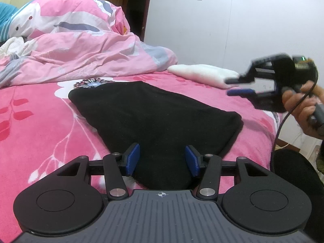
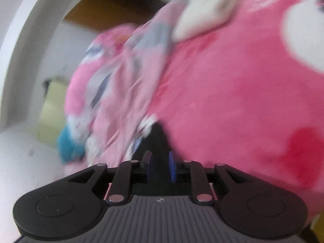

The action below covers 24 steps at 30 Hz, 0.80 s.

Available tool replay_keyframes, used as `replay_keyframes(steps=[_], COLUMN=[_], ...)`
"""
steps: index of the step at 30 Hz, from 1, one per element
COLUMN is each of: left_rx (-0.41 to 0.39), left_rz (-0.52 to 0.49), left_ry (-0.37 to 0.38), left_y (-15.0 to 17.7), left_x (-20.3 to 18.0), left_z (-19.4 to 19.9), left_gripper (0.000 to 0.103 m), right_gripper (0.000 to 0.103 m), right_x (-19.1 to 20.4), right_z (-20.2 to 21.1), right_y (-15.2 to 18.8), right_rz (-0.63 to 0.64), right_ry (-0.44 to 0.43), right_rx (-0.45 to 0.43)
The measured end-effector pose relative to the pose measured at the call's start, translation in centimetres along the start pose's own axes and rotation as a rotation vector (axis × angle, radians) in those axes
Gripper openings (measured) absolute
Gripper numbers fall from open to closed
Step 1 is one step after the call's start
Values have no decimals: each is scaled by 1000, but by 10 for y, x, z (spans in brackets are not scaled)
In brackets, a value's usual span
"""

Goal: Fold clothes

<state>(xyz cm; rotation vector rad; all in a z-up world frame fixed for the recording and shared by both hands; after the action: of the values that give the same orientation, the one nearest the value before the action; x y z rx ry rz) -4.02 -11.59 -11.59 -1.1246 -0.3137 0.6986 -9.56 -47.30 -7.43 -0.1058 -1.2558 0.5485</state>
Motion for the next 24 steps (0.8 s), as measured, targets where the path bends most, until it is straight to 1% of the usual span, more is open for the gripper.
replay_keyframes(steps=[2, 4, 5, 7, 8, 9, 10, 11, 13, 15, 17, 19, 20, 21, 22, 24], left_rx=[6, 14, 18, 20, 21, 22, 18, 8, -20, -25, -17, 19, 58, 93, 111, 137], left_rz=[9, 20, 26, 37, 44, 51, 57, 60, 66, 82, 93, 66, 41, 28, 29, 49], left_ry=[-1, -6, -9, -15, -16, -18, -21, -25, -27, -5, 24, 59, 81, 90, 80, 66], left_y=[-2, -4, -5, -8, -9, -11, -14, -18, -27, -39, -51, -58, -59, -58, -55, -50], left_x=[1, 1, 1, 2, 3, 3, 4, 6, 10, 17, 23, 23, 22, 23, 27, 36], left_z=[1, 2, 3, 6, 8, 10, 13, 16, 19, 12, 0, -17, -28, -37, -44, -56], left_gripper=[50, 50, 50, 51, 51, 51, 51, 52, 54, 54, 53, 52, 49, 45, 44, 43], right_gripper=[30, 31, 31, 28, 20, 13, 13, 13, 14, 15, 15, 15, 16, 16, 16, 16], right_x=[21, 30, 29, 19, 13, 6, -3, -10, -9, -9, -8, -4, -1, 2, 4, 2], right_z=[-33, -65, -71, -71, -71, -66, -55, -43, -28, -17, -8, -9, -12, -15, -16, -20], right_y=[9, 21, 24, 27, 28, 27, 24, 22, 22, 26, 34, 40, 43, 46, 48, 48], right_rz=[65, 91, 84, 43, 22, -10, -53, -68, -28, -7, 5, 34, 48, 63, 76, 67], right_ry=[-41, -94, -99, -74, -61, -56, -58, -53, -52, -105, -194, -288, -323, -340, -339, -297], right_rx=[123, 261, 287, 274, 268, 236, 183, 125, 45, 2, -22, -16, 8, 41, 67, 98])
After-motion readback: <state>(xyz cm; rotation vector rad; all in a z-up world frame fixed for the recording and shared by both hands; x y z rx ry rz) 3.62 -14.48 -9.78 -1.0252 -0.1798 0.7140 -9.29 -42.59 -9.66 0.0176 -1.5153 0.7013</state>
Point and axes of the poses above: each gripper's, at about its wrist camera, not at the fingertips, and z roughly against the way its jaws point, x to its left, y to its underside, the point moved 1 cm from there along -z, roughly the way its jaws point, and after that the axes turned 2 degrees about -y, right-handed, at the moved point
